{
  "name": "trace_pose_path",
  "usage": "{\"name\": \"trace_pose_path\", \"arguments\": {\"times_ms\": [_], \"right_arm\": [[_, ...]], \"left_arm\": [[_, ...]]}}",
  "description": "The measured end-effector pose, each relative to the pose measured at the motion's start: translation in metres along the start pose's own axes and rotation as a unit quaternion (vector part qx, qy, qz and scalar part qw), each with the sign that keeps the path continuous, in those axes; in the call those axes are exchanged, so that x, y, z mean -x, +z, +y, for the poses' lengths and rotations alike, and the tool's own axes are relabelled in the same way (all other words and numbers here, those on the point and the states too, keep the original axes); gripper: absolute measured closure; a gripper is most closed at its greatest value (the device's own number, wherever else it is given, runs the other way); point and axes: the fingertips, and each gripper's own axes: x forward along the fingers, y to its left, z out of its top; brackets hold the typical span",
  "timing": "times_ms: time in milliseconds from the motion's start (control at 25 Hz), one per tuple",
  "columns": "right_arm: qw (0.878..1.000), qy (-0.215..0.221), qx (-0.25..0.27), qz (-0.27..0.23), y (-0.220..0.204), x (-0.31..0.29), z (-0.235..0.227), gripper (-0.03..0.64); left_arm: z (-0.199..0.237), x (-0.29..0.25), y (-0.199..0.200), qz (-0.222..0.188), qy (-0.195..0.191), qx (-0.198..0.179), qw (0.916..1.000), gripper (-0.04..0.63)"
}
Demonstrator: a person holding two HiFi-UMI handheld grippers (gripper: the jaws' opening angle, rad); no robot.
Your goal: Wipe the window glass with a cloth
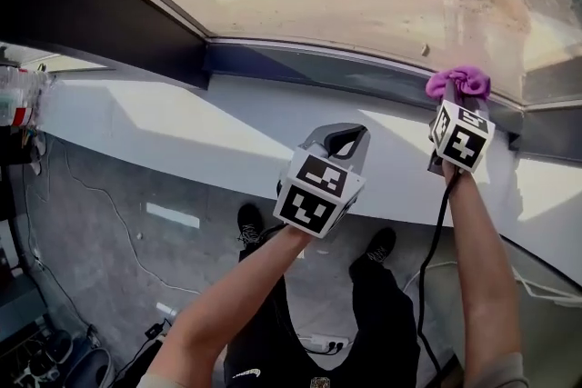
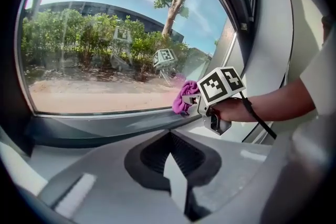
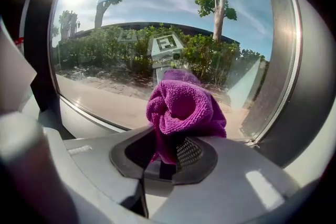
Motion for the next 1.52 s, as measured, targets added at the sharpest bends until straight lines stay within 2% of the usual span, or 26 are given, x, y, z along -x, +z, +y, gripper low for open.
{"name": "trace_pose_path", "arguments": {"times_ms": [480, 960, 1280, 1520], "right_arm": [[0.996, 0.086, 0.029, -0.014, 0.037, 0.009, 0.203, 0.514], [0.98, 0.178, 0.087, -0.025, 0.066, 0.006, 0.393, 0.514], [0.964, 0.227, 0.135, -0.037, 0.076, 0.0, 0.477, 0.514], [0.951, 0.266, 0.147, -0.061, 0.082, 0.005, 0.513, 0.514]], "left_arm": [[0.115, 0.117, -0.03, -0.008, 0.067, 0.029, 0.9973, 0.595], [0.213, 0.201, -0.075, -0.012, 0.108, 0.072, 0.9915, 0.595], [0.252, 0.226, -0.102, -0.012, 0.122, 0.1, 0.9874, 0.595], [0.267, 0.236, -0.118, -0.009, 0.125, 0.112, 0.9857, 0.595]]}}
